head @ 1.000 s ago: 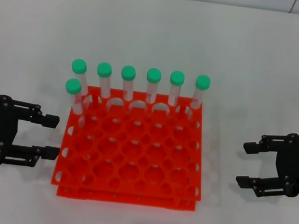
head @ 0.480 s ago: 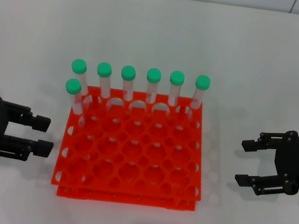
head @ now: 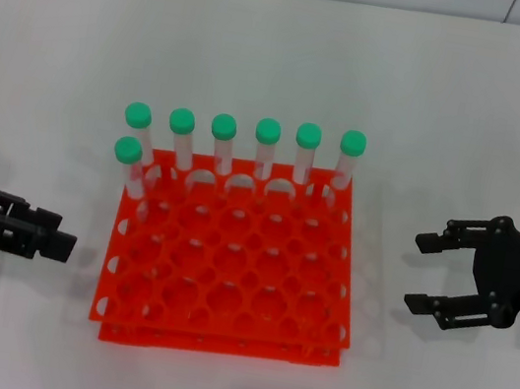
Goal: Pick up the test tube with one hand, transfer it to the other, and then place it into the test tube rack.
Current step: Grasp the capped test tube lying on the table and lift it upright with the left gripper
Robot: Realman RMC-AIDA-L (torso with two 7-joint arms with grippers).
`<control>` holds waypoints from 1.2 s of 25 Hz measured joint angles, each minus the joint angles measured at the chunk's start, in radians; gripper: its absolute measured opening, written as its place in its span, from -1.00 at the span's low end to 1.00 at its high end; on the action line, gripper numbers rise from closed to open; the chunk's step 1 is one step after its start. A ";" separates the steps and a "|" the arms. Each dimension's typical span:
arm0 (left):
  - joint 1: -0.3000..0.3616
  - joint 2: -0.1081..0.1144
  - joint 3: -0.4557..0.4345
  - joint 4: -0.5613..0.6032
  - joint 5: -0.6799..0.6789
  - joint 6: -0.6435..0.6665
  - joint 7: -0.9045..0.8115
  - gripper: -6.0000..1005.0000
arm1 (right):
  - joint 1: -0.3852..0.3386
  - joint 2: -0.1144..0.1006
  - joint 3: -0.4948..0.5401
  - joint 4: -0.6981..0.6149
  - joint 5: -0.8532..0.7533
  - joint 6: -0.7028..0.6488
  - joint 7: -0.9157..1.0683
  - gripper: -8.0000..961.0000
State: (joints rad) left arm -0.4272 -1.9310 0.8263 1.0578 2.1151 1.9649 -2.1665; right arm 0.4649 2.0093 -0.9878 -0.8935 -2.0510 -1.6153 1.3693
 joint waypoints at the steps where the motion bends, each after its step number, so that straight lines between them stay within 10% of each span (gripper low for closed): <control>1: -0.002 0.002 0.005 0.012 -0.002 0.002 -0.037 0.22 | 0.001 0.000 0.000 0.000 0.000 0.000 -0.001 0.56; 15: -0.027 0.060 0.136 0.208 -0.003 0.014 -0.620 0.22 | 0.009 -0.002 -0.012 -0.042 -0.010 -0.015 -0.010 0.56; 30: -0.044 -0.045 0.012 0.269 0.250 -0.008 -0.675 0.22 | 0.010 -0.021 -0.012 -0.088 -0.025 -0.053 -0.006 0.56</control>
State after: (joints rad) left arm -0.4710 -1.9759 0.8380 1.3265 2.3651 1.9569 -2.8414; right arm 0.4748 1.9880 -1.0001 -0.9814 -2.0758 -1.6680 1.3631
